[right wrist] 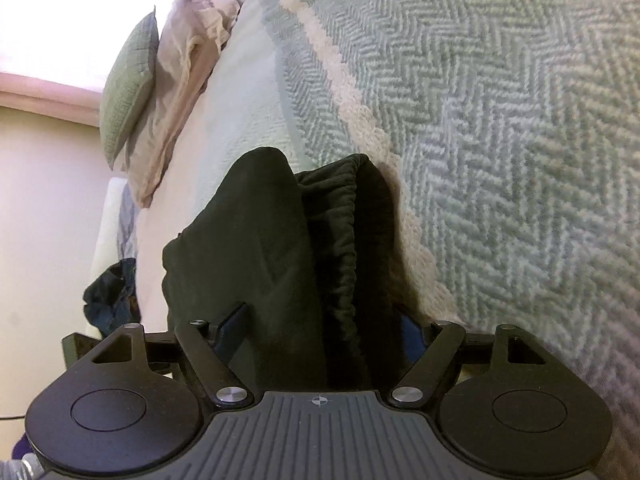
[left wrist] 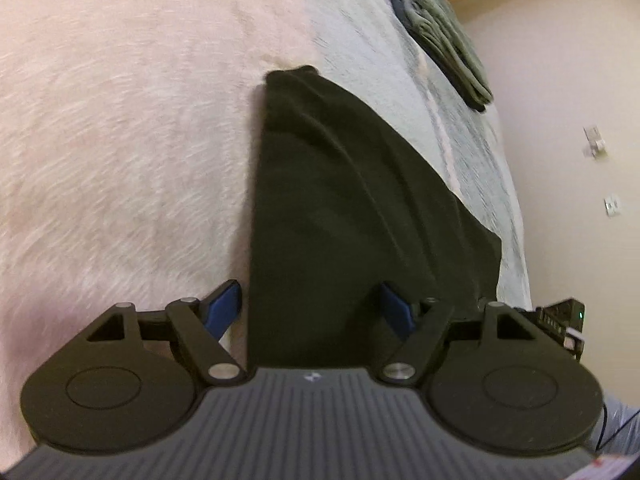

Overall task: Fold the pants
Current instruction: 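Grasp the trouser square with both grippers and lift it off the bed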

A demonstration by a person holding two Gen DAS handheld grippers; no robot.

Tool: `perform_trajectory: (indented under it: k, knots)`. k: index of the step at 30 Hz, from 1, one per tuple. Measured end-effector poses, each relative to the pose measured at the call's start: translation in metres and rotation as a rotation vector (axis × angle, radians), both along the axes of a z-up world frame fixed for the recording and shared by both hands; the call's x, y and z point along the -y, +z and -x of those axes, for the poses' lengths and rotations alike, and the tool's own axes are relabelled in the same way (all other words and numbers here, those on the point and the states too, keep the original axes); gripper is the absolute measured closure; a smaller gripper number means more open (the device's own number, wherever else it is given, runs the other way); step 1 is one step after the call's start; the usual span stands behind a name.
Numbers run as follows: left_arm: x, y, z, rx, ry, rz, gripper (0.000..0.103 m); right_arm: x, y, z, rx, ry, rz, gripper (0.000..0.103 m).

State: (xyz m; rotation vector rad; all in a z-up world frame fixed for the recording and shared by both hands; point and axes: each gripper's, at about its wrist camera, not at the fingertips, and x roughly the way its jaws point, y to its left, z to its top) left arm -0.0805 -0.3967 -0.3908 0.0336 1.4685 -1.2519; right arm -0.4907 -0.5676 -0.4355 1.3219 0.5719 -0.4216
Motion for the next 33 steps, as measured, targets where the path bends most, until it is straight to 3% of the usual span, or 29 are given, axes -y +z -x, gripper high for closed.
perform_trajectory:
  k: [5,7,8,10,12,15,20,23,27,30,33]
  knots:
    - [0.011,-0.006,0.003,0.002,-0.032,0.027,0.032,0.006,-0.008,-0.011,0.023,0.004,-0.018,0.030]
    - [0.007,-0.006,0.003,-0.006,-0.016,0.039,0.039,0.007,-0.009,-0.017,0.033,0.011,-0.017,0.030]
    - [0.005,-0.005,0.003,-0.010,-0.009,0.045,0.047,0.006,-0.009,-0.019,0.038,0.012,-0.017,0.033]
    - [0.002,0.002,0.003,0.002,-0.011,0.059,0.054,0.003,-0.006,-0.017,0.054,0.003,-0.028,0.048]
    - [0.000,0.009,0.005,0.018,-0.031,0.073,0.058,-0.003,0.003,-0.010,0.069,0.005,-0.015,0.052]
    - [0.009,0.017,0.014,0.080,-0.048,0.047,0.061,-0.012,0.010,-0.009,0.026,-0.008,0.018,0.052]
    - [0.010,0.046,0.019,0.098,-0.031,0.063,0.078,-0.012,0.026,-0.024,-0.080,-0.036,0.047,0.058]
    - [0.015,0.059,0.032,0.175,-0.075,0.059,0.078,-0.015,0.041,-0.027,-0.103,-0.040,0.072,0.061]
    - [0.022,0.058,0.038,0.208,-0.046,0.020,0.077,-0.013,0.043,-0.031,-0.149,-0.045,0.059,0.063]
    - [0.015,0.028,0.031,0.127,0.000,-0.017,0.066,-0.007,0.035,-0.028,-0.121,-0.020,0.038,0.060]
    - [0.009,0.007,0.021,0.040,0.065,-0.012,0.064,-0.002,0.005,-0.016,-0.062,-0.051,-0.040,0.051]
